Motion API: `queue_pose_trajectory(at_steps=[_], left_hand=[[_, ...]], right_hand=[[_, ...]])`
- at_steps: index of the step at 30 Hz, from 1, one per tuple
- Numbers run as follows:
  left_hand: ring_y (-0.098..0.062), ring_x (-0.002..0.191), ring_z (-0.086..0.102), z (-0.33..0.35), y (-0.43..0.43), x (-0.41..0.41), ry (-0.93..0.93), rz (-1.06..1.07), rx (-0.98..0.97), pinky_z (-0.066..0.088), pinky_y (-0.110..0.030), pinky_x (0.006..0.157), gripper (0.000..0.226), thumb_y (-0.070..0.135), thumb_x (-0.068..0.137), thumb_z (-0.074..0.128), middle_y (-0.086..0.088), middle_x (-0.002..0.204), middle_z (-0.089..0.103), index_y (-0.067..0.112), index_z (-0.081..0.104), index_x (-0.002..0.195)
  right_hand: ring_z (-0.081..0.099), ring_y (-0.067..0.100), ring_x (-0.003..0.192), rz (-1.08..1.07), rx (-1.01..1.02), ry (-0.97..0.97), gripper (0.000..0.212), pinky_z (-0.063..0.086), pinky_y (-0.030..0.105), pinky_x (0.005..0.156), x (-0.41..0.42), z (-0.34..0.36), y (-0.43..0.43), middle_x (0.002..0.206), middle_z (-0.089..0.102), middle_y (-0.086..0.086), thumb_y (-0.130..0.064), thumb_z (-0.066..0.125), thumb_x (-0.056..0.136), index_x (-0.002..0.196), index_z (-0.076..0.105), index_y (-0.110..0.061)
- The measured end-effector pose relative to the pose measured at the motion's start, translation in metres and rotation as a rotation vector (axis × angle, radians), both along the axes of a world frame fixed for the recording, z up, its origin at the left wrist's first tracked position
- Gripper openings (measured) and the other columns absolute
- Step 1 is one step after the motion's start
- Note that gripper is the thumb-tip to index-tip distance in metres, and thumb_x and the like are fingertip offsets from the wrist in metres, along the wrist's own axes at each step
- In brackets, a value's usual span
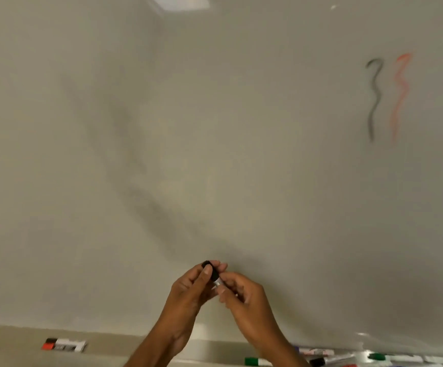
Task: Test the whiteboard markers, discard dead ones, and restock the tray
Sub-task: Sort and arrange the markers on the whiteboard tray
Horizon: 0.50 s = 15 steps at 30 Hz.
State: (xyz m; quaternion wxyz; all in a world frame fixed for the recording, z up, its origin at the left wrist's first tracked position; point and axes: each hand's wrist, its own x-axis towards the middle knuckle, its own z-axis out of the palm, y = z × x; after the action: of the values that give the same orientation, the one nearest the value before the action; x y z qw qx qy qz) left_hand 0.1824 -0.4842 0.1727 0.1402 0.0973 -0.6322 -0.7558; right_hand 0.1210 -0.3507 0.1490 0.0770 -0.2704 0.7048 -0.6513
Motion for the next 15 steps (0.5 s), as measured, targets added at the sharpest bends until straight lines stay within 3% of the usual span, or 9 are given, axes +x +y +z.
queue_pose_trajectory(at_steps=[2,4,6,8,10,13,15], left_hand=[[-0.03,0.119,0.066,0.02,0.016,-0.005,0.027,-0.056,0.016,0.05,-0.043,0.101,0.032,0.025,0.102,0.053,-0.011,0.124,0.072,0.004,0.068,0.122],[-0.03,0.115,0.066,0.043,0.034,-0.011,0.065,-0.107,0.013,0.052,-0.04,0.095,0.033,0.026,0.102,0.052,-0.012,0.125,0.071,0.005,0.068,0.121],[-0.037,0.096,0.061,0.064,0.051,-0.015,0.108,-0.165,0.008,0.054,-0.04,0.084,0.033,0.028,0.103,0.05,-0.016,0.119,0.07,0.007,0.071,0.118],[-0.035,0.077,0.052,0.085,0.068,-0.018,0.137,-0.215,-0.007,0.051,-0.043,0.074,0.036,0.031,0.103,0.051,-0.022,0.096,0.062,0.005,0.071,0.118],[-0.035,0.077,0.054,0.1,0.082,-0.021,0.154,-0.232,-0.009,0.054,-0.045,0.077,0.038,0.031,0.101,0.052,-0.023,0.086,0.06,0.003,0.072,0.117],[-0.033,0.088,0.056,0.114,0.101,-0.026,0.169,-0.223,0.005,0.057,-0.04,0.092,0.032,0.027,0.099,0.057,-0.03,0.093,0.063,0.004,0.076,0.108],[-0.028,0.078,0.056,0.12,0.112,-0.03,0.17,-0.212,0.004,0.057,-0.038,0.087,0.031,0.026,0.097,0.059,-0.023,0.081,0.066,0.002,0.077,0.105]], right_hand=[[0.059,0.007,0.065,-0.034,-0.05,0.017,0.014,0.05,0.026,0.065,0.003,0.024,0.013,0.071,0.067,-0.005,-0.022,0.064,0.096,0.095,0.075,-0.03],[0.056,0.01,0.06,-0.053,-0.11,-0.003,0.013,0.048,0.026,0.061,0.003,0.047,0.029,0.069,0.066,0.002,-0.024,0.064,0.096,0.092,0.077,-0.024],[0.057,0.016,0.061,-0.045,-0.185,-0.055,0.016,0.048,0.028,0.06,0.002,0.068,0.043,0.071,0.067,0.006,-0.023,0.064,0.097,0.088,0.077,-0.019],[0.056,0.021,0.061,-0.03,-0.269,-0.14,0.017,0.044,0.031,0.055,0.0,0.088,0.058,0.073,0.065,0.012,-0.019,0.064,0.097,0.089,0.078,-0.015],[0.05,0.02,0.056,-0.034,-0.322,-0.201,0.015,0.035,0.028,0.048,-0.002,0.101,0.07,0.073,0.063,0.014,-0.019,0.064,0.096,0.094,0.078,-0.015],[0.042,0.015,0.049,-0.079,-0.34,-0.208,0.015,0.025,0.022,0.045,-0.003,0.116,0.088,0.068,0.059,0.01,-0.021,0.064,0.096,0.098,0.079,-0.02],[0.038,0.013,0.047,-0.112,-0.33,-0.189,0.017,0.024,0.021,0.044,-0.005,0.122,0.098,0.065,0.057,0.009,-0.023,0.063,0.096,0.092,0.079,-0.019]])
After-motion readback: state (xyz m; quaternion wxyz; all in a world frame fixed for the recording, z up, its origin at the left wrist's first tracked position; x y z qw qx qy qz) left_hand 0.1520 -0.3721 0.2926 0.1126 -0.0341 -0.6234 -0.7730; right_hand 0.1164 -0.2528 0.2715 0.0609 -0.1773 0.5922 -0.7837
